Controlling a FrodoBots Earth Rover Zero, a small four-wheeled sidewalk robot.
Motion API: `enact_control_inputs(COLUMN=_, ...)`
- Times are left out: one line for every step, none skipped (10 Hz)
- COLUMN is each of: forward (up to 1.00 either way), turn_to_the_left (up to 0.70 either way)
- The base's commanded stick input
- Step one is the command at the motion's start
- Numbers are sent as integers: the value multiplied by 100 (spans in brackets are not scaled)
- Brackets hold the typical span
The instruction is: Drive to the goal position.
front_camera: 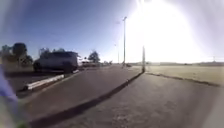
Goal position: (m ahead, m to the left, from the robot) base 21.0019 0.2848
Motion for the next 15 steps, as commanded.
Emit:
enact_control_inputs(forward=70, turn_to_the_left=0)
enact_control_inputs(forward=70, turn_to_the_left=0)
enact_control_inputs(forward=70, turn_to_the_left=0)
enact_control_inputs(forward=70, turn_to_the_left=0)
enact_control_inputs(forward=70, turn_to_the_left=0)
enact_control_inputs(forward=70, turn_to_the_left=0)
enact_control_inputs(forward=70, turn_to_the_left=0)
enact_control_inputs(forward=70, turn_to_the_left=0)
enact_control_inputs(forward=70, turn_to_the_left=0)
enact_control_inputs(forward=70, turn_to_the_left=0)
enact_control_inputs(forward=70, turn_to_the_left=0)
enact_control_inputs(forward=70, turn_to_the_left=0)
enact_control_inputs(forward=70, turn_to_the_left=0)
enact_control_inputs(forward=70, turn_to_the_left=0)
enact_control_inputs(forward=70, turn_to_the_left=0)
